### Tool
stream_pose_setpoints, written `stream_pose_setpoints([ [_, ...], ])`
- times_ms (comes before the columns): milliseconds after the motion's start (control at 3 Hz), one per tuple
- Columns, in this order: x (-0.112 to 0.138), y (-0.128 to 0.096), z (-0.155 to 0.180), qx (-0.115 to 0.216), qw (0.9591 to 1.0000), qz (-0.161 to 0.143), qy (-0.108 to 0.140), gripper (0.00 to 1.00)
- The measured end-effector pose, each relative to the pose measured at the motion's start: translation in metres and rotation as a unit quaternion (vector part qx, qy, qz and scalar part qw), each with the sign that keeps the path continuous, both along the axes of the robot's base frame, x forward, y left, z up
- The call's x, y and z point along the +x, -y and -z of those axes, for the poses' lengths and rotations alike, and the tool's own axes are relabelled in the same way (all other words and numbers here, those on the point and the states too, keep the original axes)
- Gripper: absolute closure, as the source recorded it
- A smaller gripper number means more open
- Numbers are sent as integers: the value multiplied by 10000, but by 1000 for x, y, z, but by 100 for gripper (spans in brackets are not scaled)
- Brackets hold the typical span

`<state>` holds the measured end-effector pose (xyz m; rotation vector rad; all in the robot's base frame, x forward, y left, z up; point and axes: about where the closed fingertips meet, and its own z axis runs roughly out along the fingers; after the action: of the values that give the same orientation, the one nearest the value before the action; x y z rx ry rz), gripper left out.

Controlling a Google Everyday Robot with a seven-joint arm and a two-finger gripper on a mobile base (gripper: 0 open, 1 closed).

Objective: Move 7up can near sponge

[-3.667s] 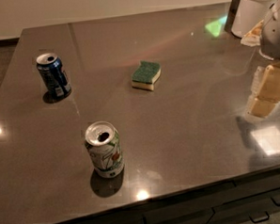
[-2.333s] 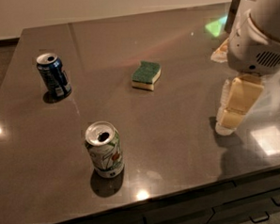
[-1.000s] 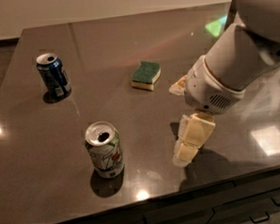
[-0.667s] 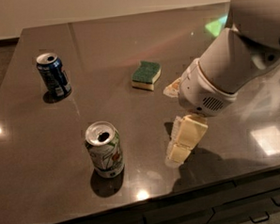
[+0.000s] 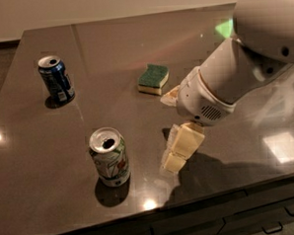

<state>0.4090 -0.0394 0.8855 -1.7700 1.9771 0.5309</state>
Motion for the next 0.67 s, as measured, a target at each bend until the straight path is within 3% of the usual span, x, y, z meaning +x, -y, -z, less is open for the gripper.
stream_pose_setpoints([
  [667, -7, -31, -4, 607, 9978, -175, 194, 0],
])
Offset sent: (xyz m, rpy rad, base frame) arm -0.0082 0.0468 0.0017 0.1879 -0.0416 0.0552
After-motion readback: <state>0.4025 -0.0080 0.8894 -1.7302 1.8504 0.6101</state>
